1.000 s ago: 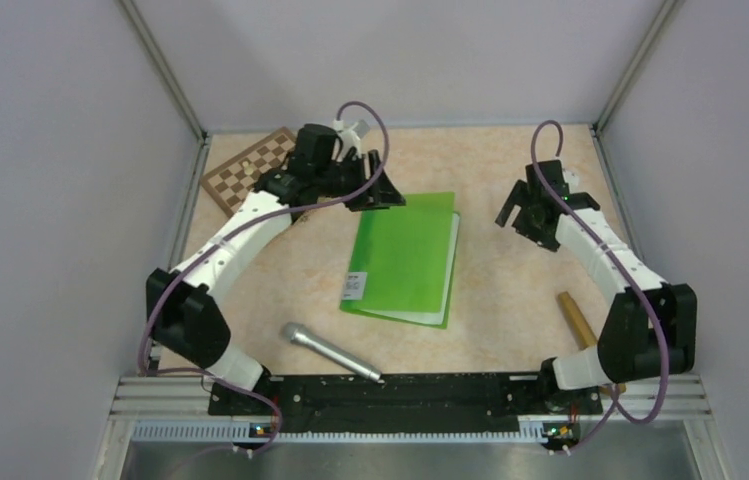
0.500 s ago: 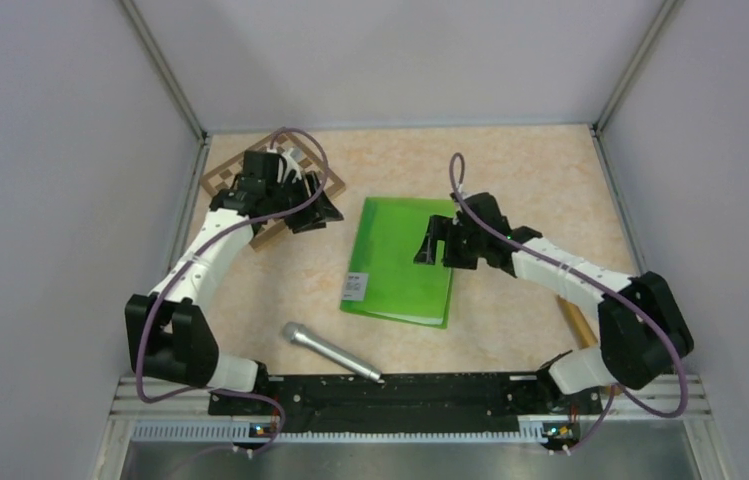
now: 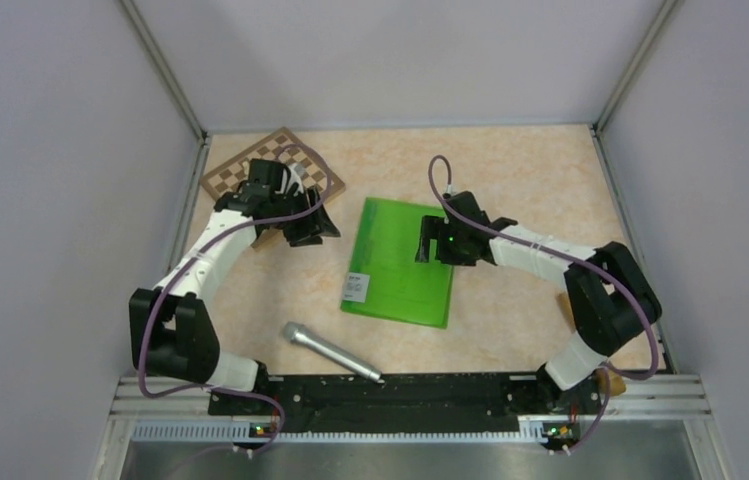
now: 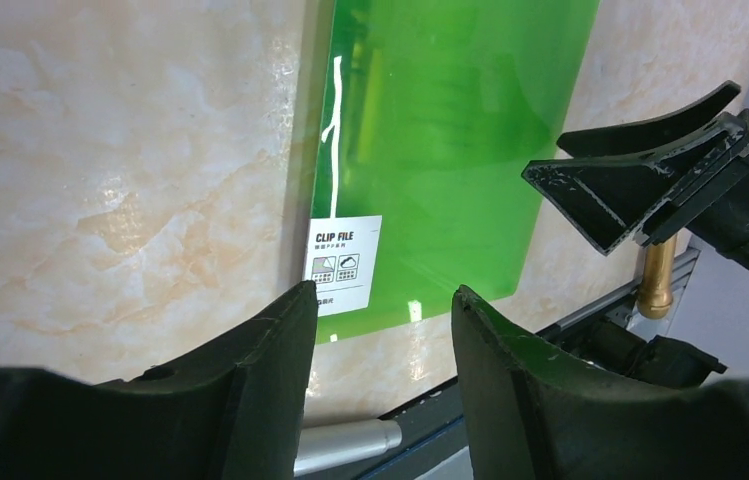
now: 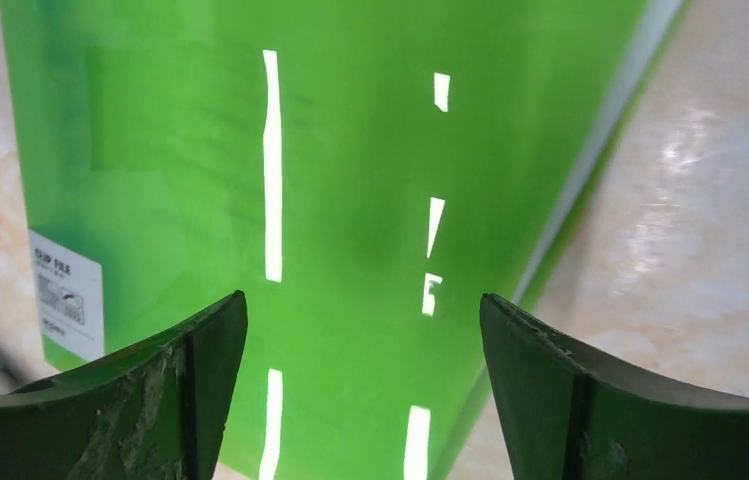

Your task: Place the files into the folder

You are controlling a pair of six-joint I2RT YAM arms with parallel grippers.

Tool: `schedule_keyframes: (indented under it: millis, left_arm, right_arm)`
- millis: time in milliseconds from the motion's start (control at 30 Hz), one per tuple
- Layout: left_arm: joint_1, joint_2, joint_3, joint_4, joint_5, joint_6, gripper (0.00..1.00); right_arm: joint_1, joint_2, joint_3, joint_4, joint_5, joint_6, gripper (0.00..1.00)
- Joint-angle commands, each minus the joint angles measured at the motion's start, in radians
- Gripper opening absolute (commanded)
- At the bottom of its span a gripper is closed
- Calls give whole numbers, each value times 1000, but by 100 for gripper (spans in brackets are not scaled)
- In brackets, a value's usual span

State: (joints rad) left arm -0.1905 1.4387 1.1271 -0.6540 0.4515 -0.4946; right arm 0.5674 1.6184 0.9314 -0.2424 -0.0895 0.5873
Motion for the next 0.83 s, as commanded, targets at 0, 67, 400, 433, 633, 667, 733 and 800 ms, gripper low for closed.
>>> schedule_keyframes:
  millis: [0,67,400,433,633,667,733,800]
  left_arm:
    - [0,-21,108,-29,-35,50,57]
    - [0,-24,152,-49,-40,62,57]
    - [1,-161,188,16,-161,75,58]
    - [0,-178,170,36,-169,74,58]
    - [0,-215,131,61,-139,74,59]
    - [0,-218,127,63,-135,74,59]
    - [0,-222,118,68,-139,70,59]
    - [0,-221,112,71,-143,70,59]
  right_arm:
    - [5,-111,116,-130,224,-88,87]
    - [2,-157,175,-183,307,-132,90]
    - [-1,-330,220,-323,697,-240,94]
    - [-1,-343,203,-323,703,-239,94]
    - [-1,-384,119,-313,692,-195,94]
    - [-1,-386,112,-313,692,-186,94]
    - [0,-389,98,-305,682,-176,94]
    - [-1,-396,93,-291,662,-178,94]
